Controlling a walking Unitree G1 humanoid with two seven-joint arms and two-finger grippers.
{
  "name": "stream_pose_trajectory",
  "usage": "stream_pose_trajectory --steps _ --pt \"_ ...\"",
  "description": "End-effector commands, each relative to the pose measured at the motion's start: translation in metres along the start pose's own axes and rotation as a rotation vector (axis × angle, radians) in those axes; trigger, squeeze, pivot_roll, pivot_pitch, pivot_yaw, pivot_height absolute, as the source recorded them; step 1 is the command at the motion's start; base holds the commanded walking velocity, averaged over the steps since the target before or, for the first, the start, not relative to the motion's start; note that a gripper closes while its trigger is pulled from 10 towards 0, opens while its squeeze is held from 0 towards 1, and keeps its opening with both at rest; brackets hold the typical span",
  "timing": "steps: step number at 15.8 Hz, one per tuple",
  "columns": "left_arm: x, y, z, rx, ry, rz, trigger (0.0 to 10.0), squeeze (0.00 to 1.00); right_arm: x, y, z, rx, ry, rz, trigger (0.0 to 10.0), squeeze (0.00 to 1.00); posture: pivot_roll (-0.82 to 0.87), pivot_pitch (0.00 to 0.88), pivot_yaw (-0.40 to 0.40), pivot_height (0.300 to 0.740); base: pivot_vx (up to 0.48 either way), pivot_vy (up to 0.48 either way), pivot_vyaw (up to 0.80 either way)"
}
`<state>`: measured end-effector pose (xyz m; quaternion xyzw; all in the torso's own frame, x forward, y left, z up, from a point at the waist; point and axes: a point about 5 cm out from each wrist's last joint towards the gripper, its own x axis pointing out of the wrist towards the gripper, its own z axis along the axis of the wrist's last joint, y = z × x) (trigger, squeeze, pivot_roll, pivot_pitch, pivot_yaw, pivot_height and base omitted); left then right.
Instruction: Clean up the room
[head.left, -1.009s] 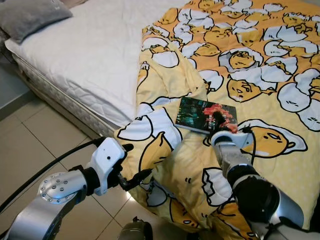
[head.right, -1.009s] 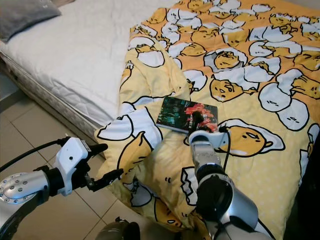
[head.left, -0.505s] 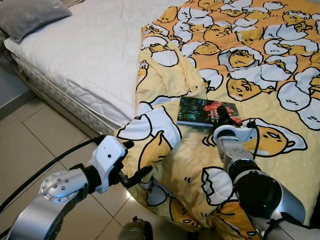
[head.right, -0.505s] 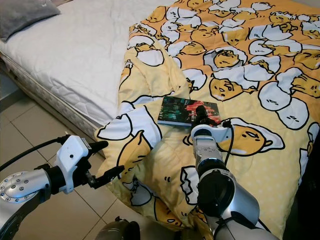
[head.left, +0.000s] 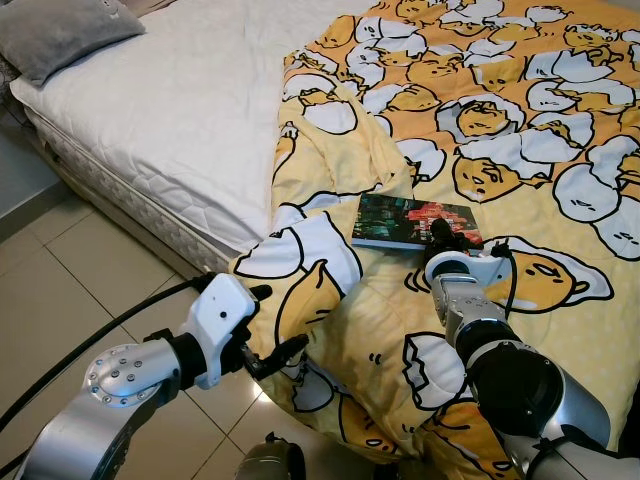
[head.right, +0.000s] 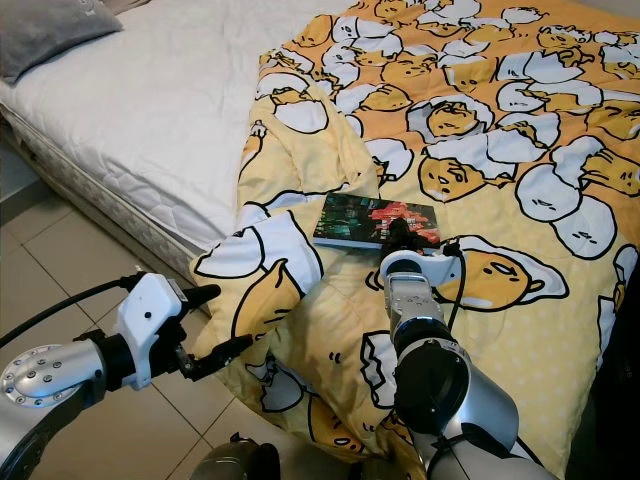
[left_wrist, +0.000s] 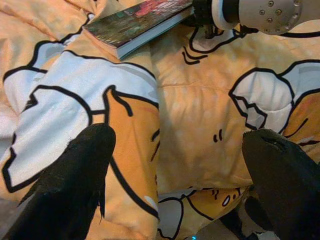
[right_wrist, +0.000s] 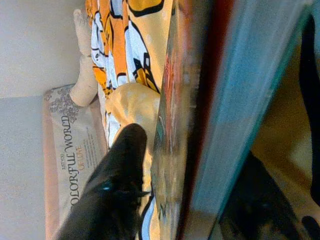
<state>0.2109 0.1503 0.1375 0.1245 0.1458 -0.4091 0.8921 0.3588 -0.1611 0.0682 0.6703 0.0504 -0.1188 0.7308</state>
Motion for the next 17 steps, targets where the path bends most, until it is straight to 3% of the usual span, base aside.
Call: stream_pose_trajectory --steps 1,9,14,15,17 --pt "0.001 0.0 -0.001 -0.002 0.007 -0.006 10.0 1.0 -0.002 -0.005 -0.003 -0.01 0.017 -0.021 0.0 0.0 0.17 0.102 0.072 0.74 0.0 0.0 0.0" --pt "0.008 0.005 -0.002 0.002 -0.016 0.033 10.0 1.0 -0.002 -0.007 0.004 -0.05 0.012 -0.005 0.0 0.0 0.14 0.027 0.043 0.74 0.0 0.0 0.0" --pt "0.013 0.018 0.001 0.058 -0.091 0.192 10.0 1.0 -0.002 0.004 0.028 -0.191 0.03 0.171 0.0 0.0 0.09 0.0 0.017 0.74 0.0 0.0 0.0" --pt "0.013 0.02 0.002 0.053 -0.103 0.204 10.0 1.0 -0.002 0.007 0.032 -0.209 0.029 0.2 0.0 0.0 0.08 0.0 0.015 0.74 0.0 0.0 0.0" --pt "0.01 0.032 0.008 -0.024 -0.159 0.252 10.0 1.0 -0.006 0.017 0.043 -0.353 0.085 0.339 0.0 0.0 0.07 0.0 0.014 0.74 0.0 0.0 0.0"
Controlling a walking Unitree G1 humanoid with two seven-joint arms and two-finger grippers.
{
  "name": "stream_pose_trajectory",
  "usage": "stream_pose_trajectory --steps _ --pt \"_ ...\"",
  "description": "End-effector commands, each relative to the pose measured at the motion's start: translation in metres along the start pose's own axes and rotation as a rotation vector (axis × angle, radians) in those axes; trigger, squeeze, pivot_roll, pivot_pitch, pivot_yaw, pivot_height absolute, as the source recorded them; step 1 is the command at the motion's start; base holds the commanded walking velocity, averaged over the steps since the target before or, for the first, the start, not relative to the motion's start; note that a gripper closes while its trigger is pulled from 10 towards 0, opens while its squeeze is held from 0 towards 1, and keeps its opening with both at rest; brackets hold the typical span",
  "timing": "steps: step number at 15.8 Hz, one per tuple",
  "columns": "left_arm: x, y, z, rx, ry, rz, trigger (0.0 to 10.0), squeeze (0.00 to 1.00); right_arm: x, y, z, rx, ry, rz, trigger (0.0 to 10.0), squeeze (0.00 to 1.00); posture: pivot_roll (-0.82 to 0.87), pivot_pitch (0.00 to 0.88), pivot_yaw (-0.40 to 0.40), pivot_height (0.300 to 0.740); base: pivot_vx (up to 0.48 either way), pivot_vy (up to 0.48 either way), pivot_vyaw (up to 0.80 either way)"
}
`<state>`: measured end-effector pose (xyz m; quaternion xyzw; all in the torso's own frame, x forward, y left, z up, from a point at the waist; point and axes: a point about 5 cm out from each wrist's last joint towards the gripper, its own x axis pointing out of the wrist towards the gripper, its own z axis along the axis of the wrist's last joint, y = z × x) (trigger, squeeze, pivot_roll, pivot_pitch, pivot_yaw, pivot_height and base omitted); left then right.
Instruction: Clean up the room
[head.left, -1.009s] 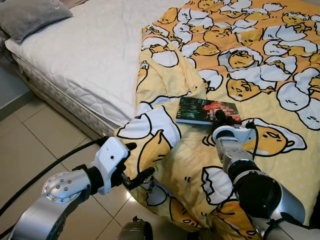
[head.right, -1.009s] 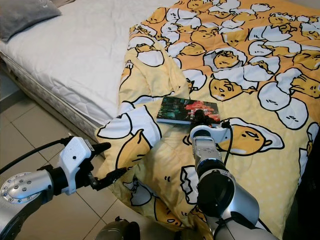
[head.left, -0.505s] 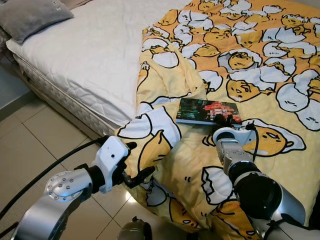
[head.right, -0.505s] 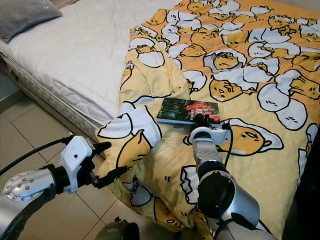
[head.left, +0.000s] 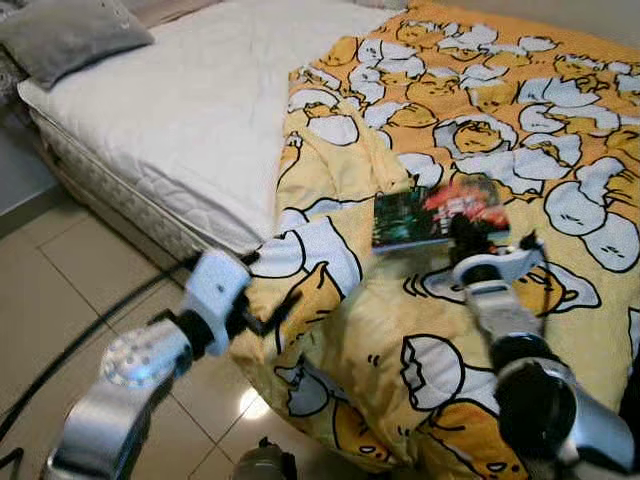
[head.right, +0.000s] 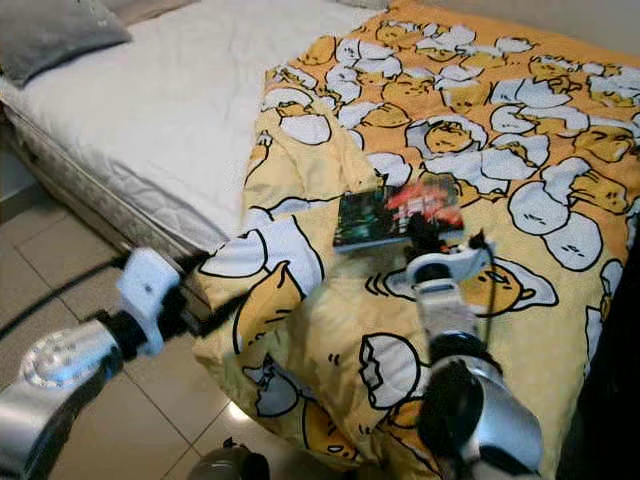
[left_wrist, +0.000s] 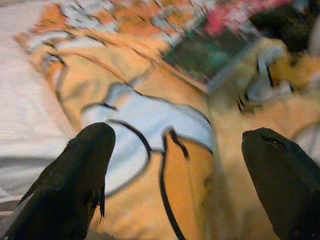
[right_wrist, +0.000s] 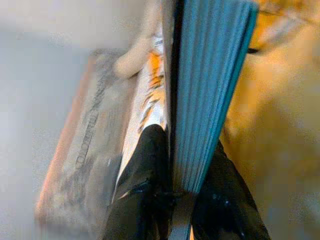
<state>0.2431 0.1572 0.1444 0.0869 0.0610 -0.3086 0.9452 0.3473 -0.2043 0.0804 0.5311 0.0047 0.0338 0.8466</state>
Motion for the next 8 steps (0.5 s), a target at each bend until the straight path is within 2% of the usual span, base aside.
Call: stream_pose_trajectory --steps 1,2,4,6,7,8 --pt "-0.001 0.011 0.007 -0.117 -0.043 -0.018 10.0 1.0 0.003 0.024 0.004 -0.19 0.109 0.218 0.0 0.0 0.06 0.0 0.017 0.74 0.0 0.0 0.0" --pt "-0.001 0.013 0.008 -0.135 -0.052 -0.028 10.0 1.0 0.001 0.03 0.003 -0.233 0.144 0.277 0.0 0.0 0.05 0.0 0.018 0.74 0.0 0.0 0.0" --pt "0.004 0.024 0.018 -0.165 -0.087 -0.084 10.0 1.0 -0.011 0.059 0.004 -0.329 0.305 0.542 0.0 0.0 0.05 0.0 0.019 0.74 0.0 0.0 0.0" --pt "0.01 0.033 0.025 -0.162 -0.098 -0.099 10.0 1.0 -0.02 0.074 0.002 -0.395 0.44 0.706 0.0 0.0 0.05 0.0 0.014 0.74 0.0 0.0 0.0" --pt "0.013 0.034 0.027 -0.248 -0.112 -0.164 10.0 1.0 -0.03 0.086 -0.004 -0.397 0.554 0.816 0.0 0.0 0.05 0.0 0.011 0.74 0.0 0.0 0.0" --pt "0.014 0.032 0.027 -0.341 -0.112 -0.242 10.0 0.0 -0.039 0.095 -0.009 -0.377 0.642 0.9 0.0 0.0 0.05 0.0 0.011 0.74 0.0 0.0 0.0"
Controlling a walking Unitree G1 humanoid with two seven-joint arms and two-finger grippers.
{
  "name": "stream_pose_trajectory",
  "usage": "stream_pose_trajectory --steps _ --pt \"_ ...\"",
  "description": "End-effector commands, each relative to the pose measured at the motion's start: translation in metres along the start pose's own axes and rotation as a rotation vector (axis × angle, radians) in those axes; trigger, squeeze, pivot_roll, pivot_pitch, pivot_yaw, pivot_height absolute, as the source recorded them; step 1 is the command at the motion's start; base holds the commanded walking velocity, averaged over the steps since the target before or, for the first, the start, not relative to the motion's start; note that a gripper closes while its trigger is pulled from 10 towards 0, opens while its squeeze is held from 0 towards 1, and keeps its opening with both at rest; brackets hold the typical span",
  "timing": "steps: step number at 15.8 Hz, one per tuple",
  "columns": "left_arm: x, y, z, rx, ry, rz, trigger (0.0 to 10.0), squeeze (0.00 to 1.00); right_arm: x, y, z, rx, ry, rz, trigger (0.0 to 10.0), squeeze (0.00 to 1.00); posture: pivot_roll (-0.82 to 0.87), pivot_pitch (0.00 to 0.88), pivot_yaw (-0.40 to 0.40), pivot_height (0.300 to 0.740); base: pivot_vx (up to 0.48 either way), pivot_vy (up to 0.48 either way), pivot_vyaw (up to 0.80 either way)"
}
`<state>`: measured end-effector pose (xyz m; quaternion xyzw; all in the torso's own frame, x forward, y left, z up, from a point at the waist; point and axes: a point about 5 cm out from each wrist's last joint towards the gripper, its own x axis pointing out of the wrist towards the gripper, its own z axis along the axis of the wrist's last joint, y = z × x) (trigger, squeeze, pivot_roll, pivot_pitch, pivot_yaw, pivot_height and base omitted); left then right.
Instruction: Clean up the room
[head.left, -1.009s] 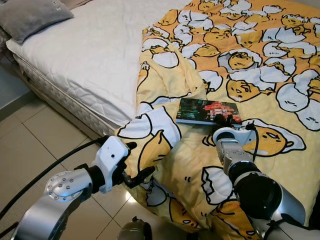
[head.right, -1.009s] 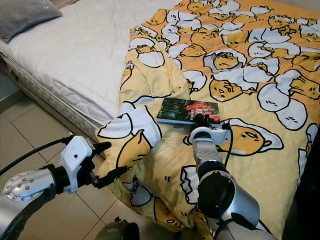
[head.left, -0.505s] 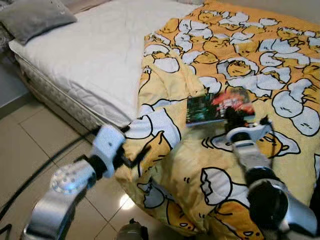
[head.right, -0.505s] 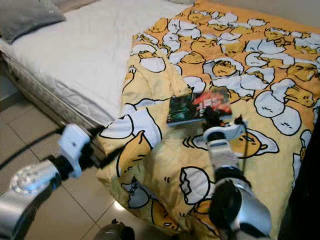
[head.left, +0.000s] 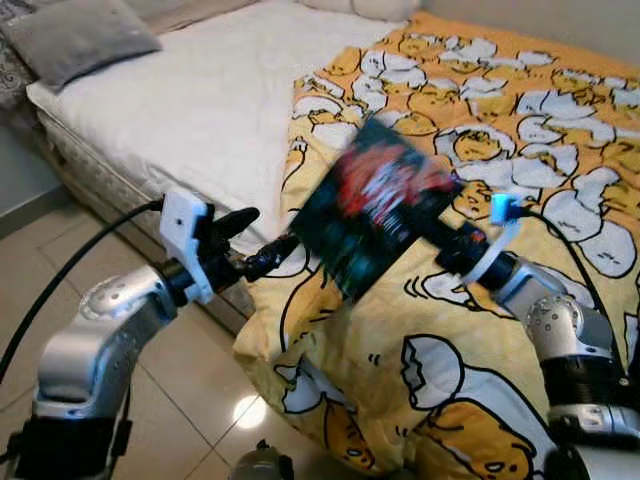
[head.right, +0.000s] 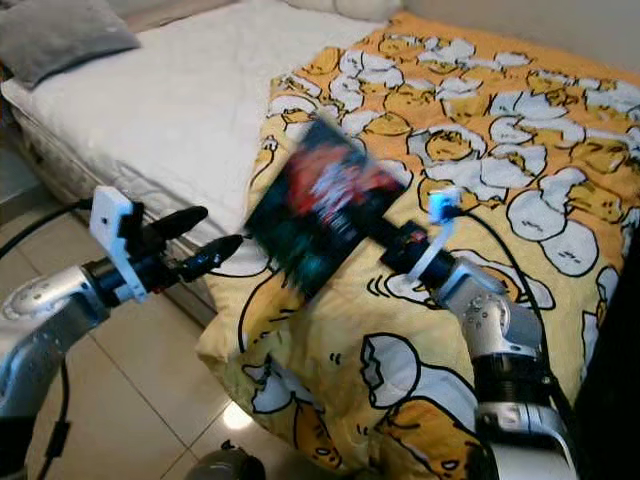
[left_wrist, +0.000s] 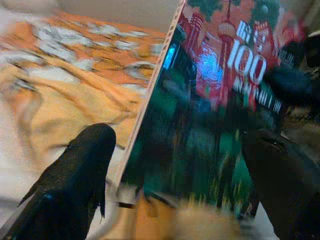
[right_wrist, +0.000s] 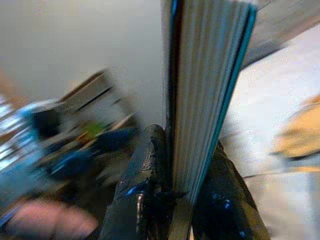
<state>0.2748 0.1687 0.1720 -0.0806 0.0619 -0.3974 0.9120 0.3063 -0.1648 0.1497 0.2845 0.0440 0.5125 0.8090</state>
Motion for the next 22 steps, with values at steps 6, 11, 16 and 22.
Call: stream_pose_trajectory --steps 6,11,16,22 --pt "0.003 -0.009 -0.02 -0.161 0.079 -0.166 0.4 0.0 0.01 0.041 0.002 0.036 0.12 0.299 0.0 0.0 0.04 0.0 0.016 0.74 0.0 0.0 0.0" --pt "0.005 -0.019 -0.014 -0.14 0.013 -0.263 0.0 0.0 0.005 0.047 -0.002 0.045 0.164 0.301 0.0 0.0 0.02 0.0 0.032 0.74 0.0 0.0 0.0" --pt "0.0 -0.027 -0.009 -0.175 0.004 -0.369 0.0 0.0 0.0 0.051 -0.004 0.053 0.198 0.31 0.0 0.0 0.02 0.0 0.034 0.74 0.0 0.0 0.0" --pt "-0.016 -0.035 -0.012 -0.228 0.101 -0.488 0.0 0.0 -0.002 0.054 -0.008 0.065 0.261 0.349 0.0 0.0 0.02 0.0 0.033 0.74 0.0 0.0 0.0"
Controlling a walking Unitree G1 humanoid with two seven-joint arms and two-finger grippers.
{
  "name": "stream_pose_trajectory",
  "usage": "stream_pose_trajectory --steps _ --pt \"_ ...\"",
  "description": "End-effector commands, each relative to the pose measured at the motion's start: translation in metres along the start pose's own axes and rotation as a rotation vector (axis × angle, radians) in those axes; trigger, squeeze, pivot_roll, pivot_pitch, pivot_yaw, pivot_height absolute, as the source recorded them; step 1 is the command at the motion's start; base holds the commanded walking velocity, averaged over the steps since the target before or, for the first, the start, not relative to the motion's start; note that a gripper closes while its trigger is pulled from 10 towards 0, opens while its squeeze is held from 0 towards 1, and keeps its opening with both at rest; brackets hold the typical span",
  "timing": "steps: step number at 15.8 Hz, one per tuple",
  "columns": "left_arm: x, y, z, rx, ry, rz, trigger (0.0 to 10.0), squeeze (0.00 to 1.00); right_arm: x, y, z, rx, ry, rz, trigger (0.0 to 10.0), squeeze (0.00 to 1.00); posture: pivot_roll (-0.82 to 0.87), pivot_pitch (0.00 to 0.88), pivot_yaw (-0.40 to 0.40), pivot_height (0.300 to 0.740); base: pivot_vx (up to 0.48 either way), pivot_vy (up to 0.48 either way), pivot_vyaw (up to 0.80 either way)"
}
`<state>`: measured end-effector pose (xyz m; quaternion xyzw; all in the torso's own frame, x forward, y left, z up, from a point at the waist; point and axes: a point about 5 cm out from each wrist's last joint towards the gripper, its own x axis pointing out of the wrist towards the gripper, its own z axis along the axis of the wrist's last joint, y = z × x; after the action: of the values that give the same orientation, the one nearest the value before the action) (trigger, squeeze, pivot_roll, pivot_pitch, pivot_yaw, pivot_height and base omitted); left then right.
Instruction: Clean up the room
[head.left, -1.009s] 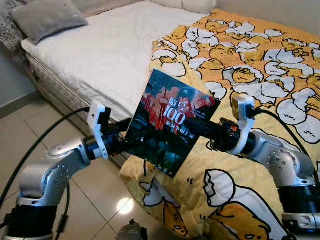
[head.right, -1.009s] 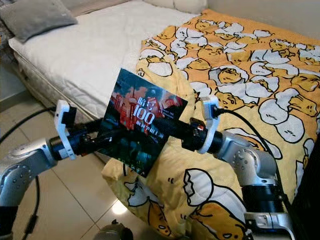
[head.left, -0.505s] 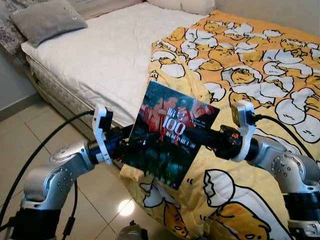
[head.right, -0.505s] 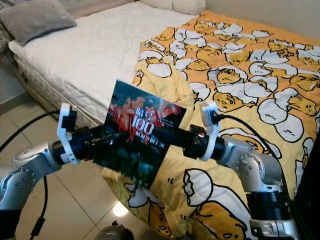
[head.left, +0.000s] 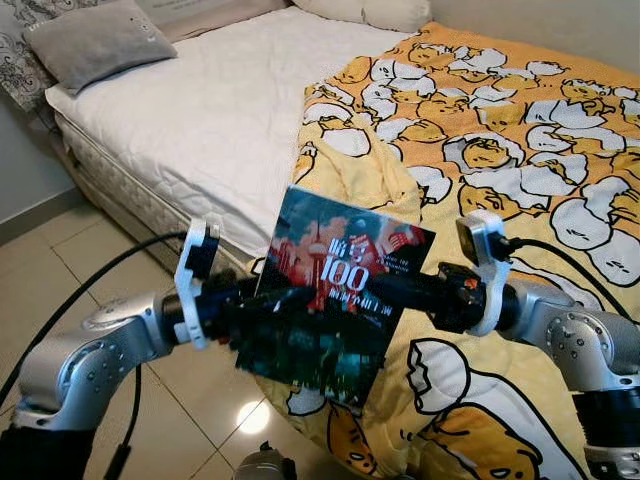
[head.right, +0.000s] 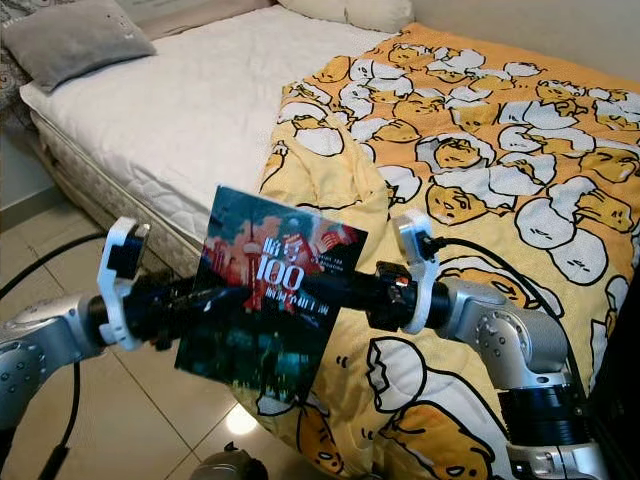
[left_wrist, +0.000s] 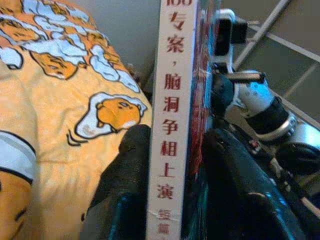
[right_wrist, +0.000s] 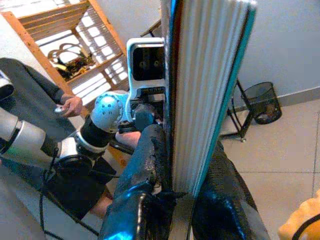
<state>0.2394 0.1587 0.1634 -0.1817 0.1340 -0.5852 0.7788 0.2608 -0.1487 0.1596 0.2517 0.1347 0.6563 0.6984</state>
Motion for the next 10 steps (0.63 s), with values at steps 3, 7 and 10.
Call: stream_pose_trajectory --steps 3,7,10 --pt "0.0042 -0.0081 0.0028 0.006 0.015 -0.049 0.0 0.0 0.0057 0.0072 0.0083 -0.036 -0.008 0.064 0.0 0.0 0.02 0.0 0.028 0.74 0.0 0.0 0.0" --pt "0.0047 -0.0116 0.0033 0.001 0.009 -0.056 0.0 0.0 0.0074 0.0072 0.0072 -0.043 -0.007 0.068 2.1 0.0 0.03 0.0 0.024 0.74 0.0 0.0 0.0" --pt "0.0045 -0.0122 0.0026 0.005 0.001 -0.05 0.0 0.0 0.0085 0.0066 0.0065 -0.047 -0.009 0.051 10.0 0.0 0.02 0.0 0.022 0.74 0.0 0.0 0.0"
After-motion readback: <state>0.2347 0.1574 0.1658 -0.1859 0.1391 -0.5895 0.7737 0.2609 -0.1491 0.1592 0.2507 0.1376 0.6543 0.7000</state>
